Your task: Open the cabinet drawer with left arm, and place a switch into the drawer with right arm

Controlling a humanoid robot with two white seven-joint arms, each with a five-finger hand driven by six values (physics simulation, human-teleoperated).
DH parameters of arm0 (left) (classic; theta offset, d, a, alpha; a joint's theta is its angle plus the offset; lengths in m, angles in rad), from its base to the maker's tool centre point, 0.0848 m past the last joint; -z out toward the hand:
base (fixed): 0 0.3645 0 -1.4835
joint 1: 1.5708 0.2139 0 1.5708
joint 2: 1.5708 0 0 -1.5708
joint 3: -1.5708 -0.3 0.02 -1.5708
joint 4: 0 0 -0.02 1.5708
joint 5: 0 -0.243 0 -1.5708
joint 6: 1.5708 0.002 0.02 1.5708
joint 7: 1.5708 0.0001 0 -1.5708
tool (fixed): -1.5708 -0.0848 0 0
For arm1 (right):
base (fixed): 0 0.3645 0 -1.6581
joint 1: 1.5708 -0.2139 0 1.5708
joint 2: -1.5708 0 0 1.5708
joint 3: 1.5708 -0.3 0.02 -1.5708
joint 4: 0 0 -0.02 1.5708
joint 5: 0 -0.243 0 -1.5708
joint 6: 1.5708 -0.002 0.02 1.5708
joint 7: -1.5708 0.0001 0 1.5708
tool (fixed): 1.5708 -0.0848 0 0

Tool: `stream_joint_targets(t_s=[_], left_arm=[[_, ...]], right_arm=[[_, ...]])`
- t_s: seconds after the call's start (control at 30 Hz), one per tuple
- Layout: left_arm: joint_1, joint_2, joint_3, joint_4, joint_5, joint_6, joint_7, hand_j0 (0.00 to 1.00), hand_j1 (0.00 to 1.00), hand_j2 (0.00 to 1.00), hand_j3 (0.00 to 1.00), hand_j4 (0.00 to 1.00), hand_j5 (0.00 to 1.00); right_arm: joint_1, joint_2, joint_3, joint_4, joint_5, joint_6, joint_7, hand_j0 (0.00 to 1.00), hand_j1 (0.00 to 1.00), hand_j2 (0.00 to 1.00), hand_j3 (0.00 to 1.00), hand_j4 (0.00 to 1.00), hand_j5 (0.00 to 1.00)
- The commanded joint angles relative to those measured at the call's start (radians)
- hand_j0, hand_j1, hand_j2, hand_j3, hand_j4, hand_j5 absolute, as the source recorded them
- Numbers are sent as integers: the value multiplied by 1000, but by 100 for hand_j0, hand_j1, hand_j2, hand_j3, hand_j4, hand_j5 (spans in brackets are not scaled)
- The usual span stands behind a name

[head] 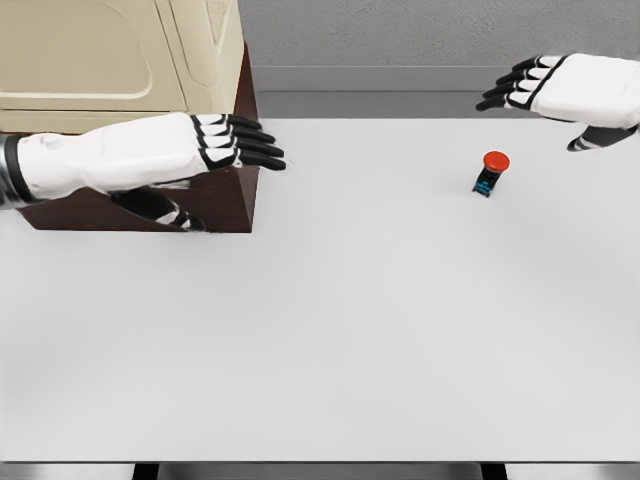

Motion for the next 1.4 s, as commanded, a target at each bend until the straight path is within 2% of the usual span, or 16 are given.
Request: stream_joint_targets(t_s=[0.0,0.03,0.1,0.17,0.23,0.3,0.37,0.47,0.6,0.7,0.77,0.93,1.03,1.1,1.17,1.37], left_arm=[[-15,218,-130,0,159,3,3,100,100,100,100,100,100],[-51,345,-210,0,231,3,3,100,100,100,100,100,100],[-64,427,-236,0,256,3,0,100,100,100,100,100,100],[-81,419,-312,0,253,3,-14,100,100,100,100,100,100],[-187,425,-459,0,253,3,-11,100,100,100,100,100,100],[-287,416,-555,-2,255,3,-8,100,100,100,100,100,100],[-310,419,-658,0,256,3,-8,100,100,100,100,100,100],[-324,420,-758,0,256,3,-17,100,100,100,100,100,100],[-379,377,-770,-2,264,3,-47,100,100,100,100,100,100],[-425,354,-770,0,449,3,-198,100,100,100,100,100,100],[-446,328,-772,0,537,3,-204,100,100,100,100,100,100],[-485,351,-763,0,575,3,-146,100,100,100,100,100,100],[-482,368,-763,0,577,3,-170,100,100,100,100,100,100],[-483,348,-763,0,613,121,-175,100,100,100,100,100,100],[-534,301,-763,1,633,253,-175,100,100,100,100,100,100],[-580,325,-763,1,629,355,-196,100,100,100,100,100,100]], right_arm=[[-3,45,69,50,25,5,0,100,100,100,100,100,100],[-16,55,98,77,36,5,0,100,100,100,100,100,100],[-17,58,104,94,36,0,0,100,100,100,100,100,100],[-19,59,106,94,36,0,0,100,100,100,100,100,100],[-22,62,121,96,36,0,0,100,100,100,100,100,100],[-29,78,126,116,36,-1,0,100,100,100,100,100,100],[-29,76,119,128,33,-28,0,100,100,100,100,100,100],[-28,75,118,147,30,-28,0,100,100,100,100,100,100],[-43,107,121,185,28,-27,0,100,100,100,100,100,100],[-60,141,138,214,30,-27,0,100,100,100,100,100,100],[-68,147,158,216,32,-26,0,100,100,100,100,100,100],[-75,154,158,217,25,-28,0,100,100,100,100,100,100],[-78,173,162,237,27,-28,0,100,100,100,100,100,100],[-94,191,178,286,30,-28,0,100,100,100,100,100,100],[-95,193,205,311,33,-28,0,100,100,100,100,100,100],[-95,180,204,324,33,-28,0,100,100,100,100,100,100]])
